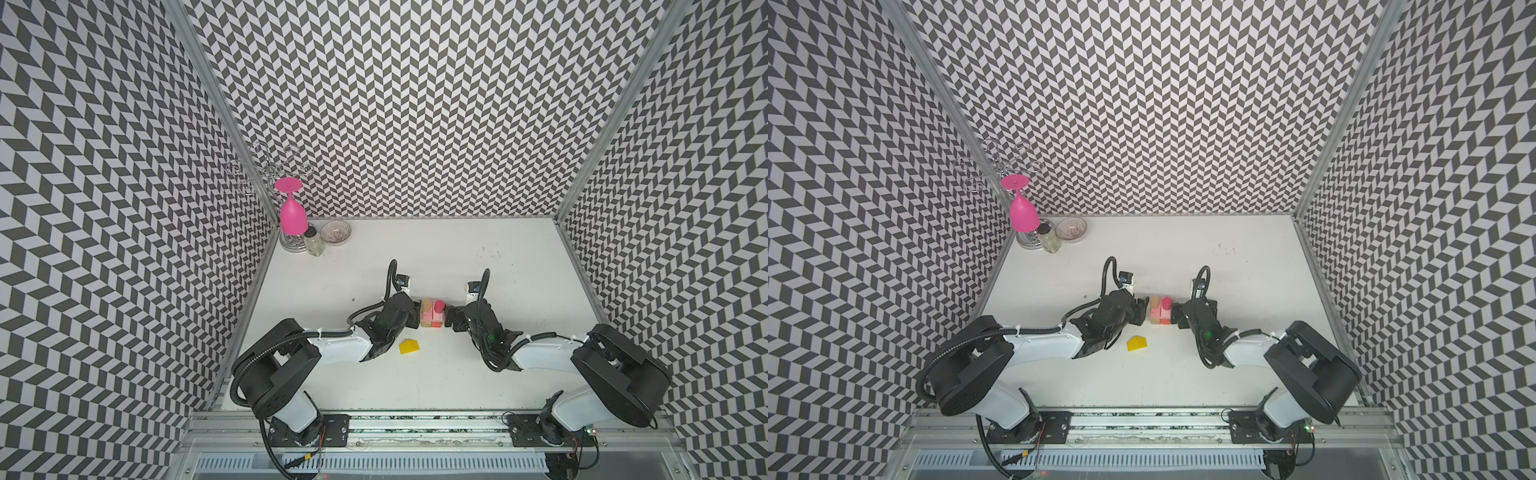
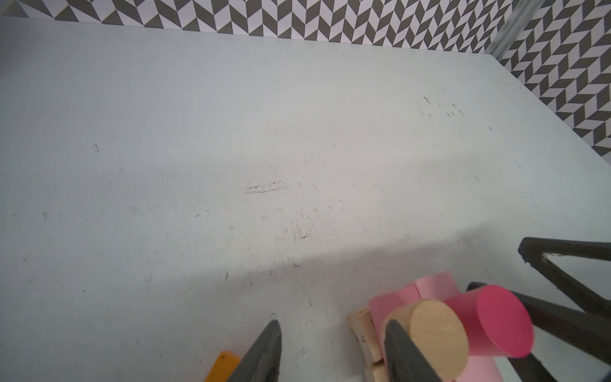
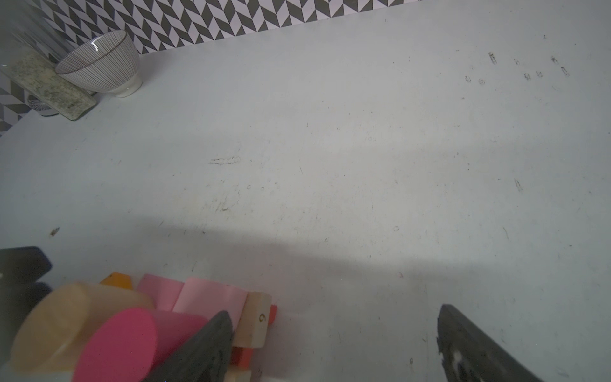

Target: Build the wood block tower

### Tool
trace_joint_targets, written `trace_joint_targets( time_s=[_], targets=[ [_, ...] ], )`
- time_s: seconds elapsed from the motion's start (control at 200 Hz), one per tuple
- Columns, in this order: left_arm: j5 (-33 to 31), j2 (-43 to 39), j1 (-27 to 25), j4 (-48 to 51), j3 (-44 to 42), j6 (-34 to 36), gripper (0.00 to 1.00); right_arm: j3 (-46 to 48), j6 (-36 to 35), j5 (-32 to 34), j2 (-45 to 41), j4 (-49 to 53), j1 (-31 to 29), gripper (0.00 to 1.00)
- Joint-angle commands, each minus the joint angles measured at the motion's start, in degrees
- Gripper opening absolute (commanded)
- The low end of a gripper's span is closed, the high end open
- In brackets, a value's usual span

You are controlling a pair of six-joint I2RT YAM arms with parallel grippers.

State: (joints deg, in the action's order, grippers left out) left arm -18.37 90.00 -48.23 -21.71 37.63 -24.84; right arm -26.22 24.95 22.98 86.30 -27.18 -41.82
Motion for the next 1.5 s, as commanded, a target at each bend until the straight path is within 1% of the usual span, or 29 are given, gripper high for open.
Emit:
trace_joint_targets(
  time_s=[0.0,0.541,0.711,0.816,0.932,1.062,1.192,1.292,1.357,1.497],
  targets=[
    [0.7,0.6,0.3,-1.6,1.6,-0.8,0.52,-1.4,0.3,1.2,0.5,-2.3,-0.5,0.94],
    [2.1,2.1,0.3,-2.3,2.6,-1.4,0.51,-1.3,0.4,2.3,0.0,-1.8,-0.7,0.94],
    [1.0,1.4,0.3,-2.0,2.2,-1.5,0.51,-1.6,0.5,2.6,0.4,-1.7,-0.7,0.94],
    [-1.2,0.4,0.5,-1.2,2.2,-1.3,0.52,-2.5,0.7,3.5,-0.6,0.3,-0.7,0.94],
    [-2.3,-2.7,1.2,0.1,2.2,-0.7,0.52,-2.7,0.4,5.3,-3.5,2.3,-0.7,0.95],
    [-4.5,-7.9,2.0,0.6,0.8,-0.4,0.54,-2.1,0.2,6.3,-7.2,3.8,-0.7,0.95],
    [-7.9,-14.6,2.6,-0.5,-3.8,-0.3,0.56,-1.2,0.3,8.1,-9.7,4.8,-0.7,0.96],
    [-10.2,-20.4,3.8,-1.8,-8.7,-1.2,0.59,-0.6,0.5,8.0,-10.9,4.8,-0.7,0.97],
    [-10.0,-23.4,5.7,-2.2,-11.7,-2.5,0.61,-0.2,0.5,6.9,-10.5,4.1,-0.7,0.97],
    [-6.4,-28.0,10.6,-2.8,-16.2,-4.6,0.63,-0.4,1.1,6.9,-7.2,2.6,-0.7,0.97]
  ],
)
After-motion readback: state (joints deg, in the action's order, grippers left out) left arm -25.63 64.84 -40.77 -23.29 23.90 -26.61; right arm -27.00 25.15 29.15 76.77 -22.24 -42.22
